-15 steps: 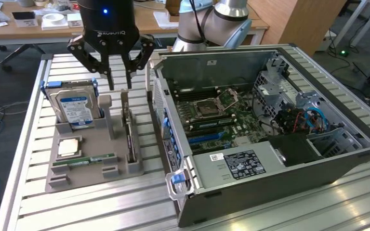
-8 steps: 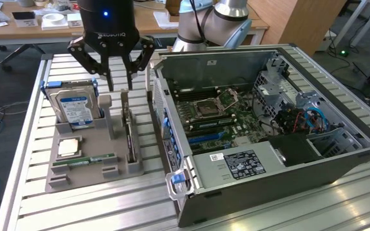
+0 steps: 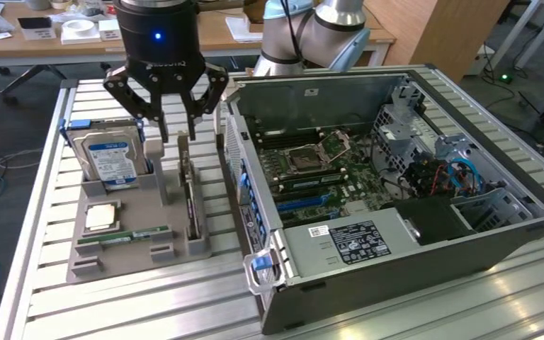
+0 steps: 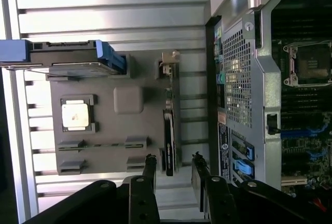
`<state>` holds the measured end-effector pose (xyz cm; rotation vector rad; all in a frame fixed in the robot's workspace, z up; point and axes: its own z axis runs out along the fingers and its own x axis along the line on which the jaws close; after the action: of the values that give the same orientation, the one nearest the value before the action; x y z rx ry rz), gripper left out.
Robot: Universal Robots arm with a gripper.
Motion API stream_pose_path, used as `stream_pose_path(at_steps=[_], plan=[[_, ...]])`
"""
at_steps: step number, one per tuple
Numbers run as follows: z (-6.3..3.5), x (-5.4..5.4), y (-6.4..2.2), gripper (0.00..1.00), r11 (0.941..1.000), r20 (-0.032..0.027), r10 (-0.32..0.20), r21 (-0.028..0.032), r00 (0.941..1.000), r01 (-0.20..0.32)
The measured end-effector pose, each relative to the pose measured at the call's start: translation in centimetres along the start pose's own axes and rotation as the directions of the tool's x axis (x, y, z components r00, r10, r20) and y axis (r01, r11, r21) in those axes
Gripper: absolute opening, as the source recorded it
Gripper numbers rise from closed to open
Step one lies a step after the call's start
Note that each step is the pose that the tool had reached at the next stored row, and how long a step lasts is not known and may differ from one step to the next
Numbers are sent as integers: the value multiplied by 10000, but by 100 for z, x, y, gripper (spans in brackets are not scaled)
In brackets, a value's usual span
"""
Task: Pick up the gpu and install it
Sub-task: 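Pick up the gpu and move the gpu toward the slot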
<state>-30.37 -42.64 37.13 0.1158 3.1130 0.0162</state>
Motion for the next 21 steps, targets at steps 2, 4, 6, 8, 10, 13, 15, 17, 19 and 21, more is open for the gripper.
stream_pose_path(at_steps=[2,4,6,8,10,13,15,17,19,21], plan=[[26,1,0,42,10000,0,0,1,10000,0],[43,1,0,42,10000,-1,0,1,10000,0],[64,2,-1,42,10000,0,0,0,10000,0],[90,2,-1,42,10000,0,0,1,10000,0],[119,3,-1,42,10000,0,0,0,10000,0],[147,4,-2,42,10000,0,0,1,10000,0],[160,4,-2,42,10000,0,0,1,10000,0],[172,5,-2,42,10000,-1,0,1,10000,0],[186,5,-2,42,10000,0,0,1,10000,0],[196,5,-2,42,10000,-1,0,2,10000,0]])
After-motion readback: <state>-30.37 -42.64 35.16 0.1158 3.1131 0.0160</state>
